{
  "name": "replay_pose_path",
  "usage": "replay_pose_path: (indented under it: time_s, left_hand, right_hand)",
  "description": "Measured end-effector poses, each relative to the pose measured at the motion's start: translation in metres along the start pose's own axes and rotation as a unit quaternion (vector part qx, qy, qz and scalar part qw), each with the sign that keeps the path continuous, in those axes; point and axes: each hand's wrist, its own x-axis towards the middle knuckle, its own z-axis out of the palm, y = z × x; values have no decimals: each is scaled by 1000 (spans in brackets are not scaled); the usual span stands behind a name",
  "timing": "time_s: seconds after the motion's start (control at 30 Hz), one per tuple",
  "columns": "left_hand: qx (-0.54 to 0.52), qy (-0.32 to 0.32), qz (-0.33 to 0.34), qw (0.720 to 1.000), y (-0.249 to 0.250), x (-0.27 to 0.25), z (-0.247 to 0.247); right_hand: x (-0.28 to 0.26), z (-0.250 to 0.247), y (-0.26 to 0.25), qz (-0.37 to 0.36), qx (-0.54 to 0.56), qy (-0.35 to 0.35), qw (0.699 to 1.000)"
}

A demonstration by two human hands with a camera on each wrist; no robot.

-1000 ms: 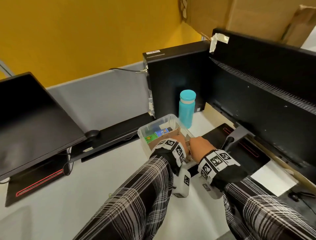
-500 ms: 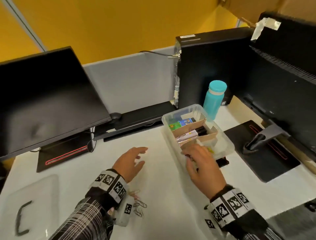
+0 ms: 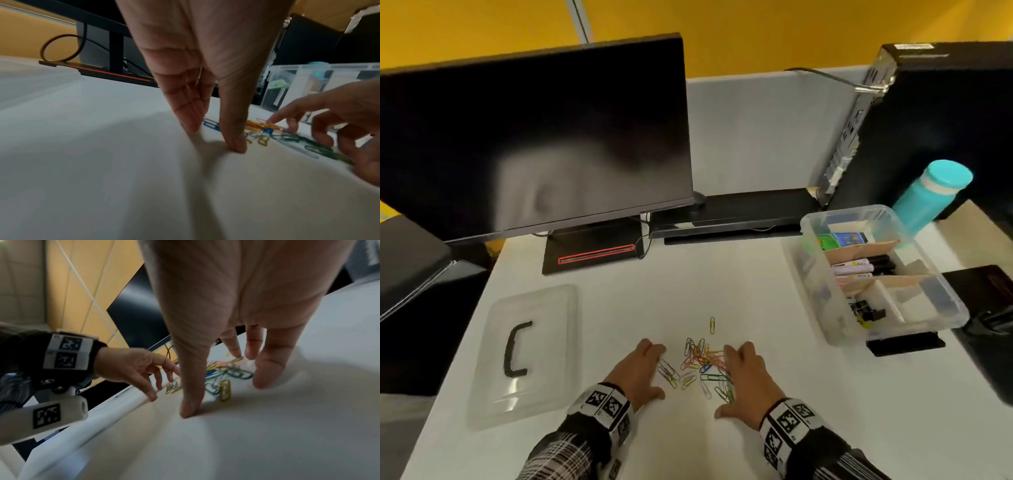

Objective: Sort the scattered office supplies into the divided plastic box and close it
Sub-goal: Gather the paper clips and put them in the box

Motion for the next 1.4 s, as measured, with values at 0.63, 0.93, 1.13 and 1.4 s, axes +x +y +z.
replay_pose_path:
  time_s: [0.63,0.93,1.13,1.4]
  left_hand:
    - [188,8,265,946,8,54,-14]
    - [171,64,255,950,8,48,-10]
    - [229,19,157,960,28,43,-13]
    - [221,22,115,968,27,48,-20]
  right_hand:
    - [27,11,-24,-2,43,80,996]
    - [27,4,-31,-60,-89,67,992]
    - [23,-5,-36,-73,-157,50,984]
    - [18,-25,-13,-59,-33,102,992]
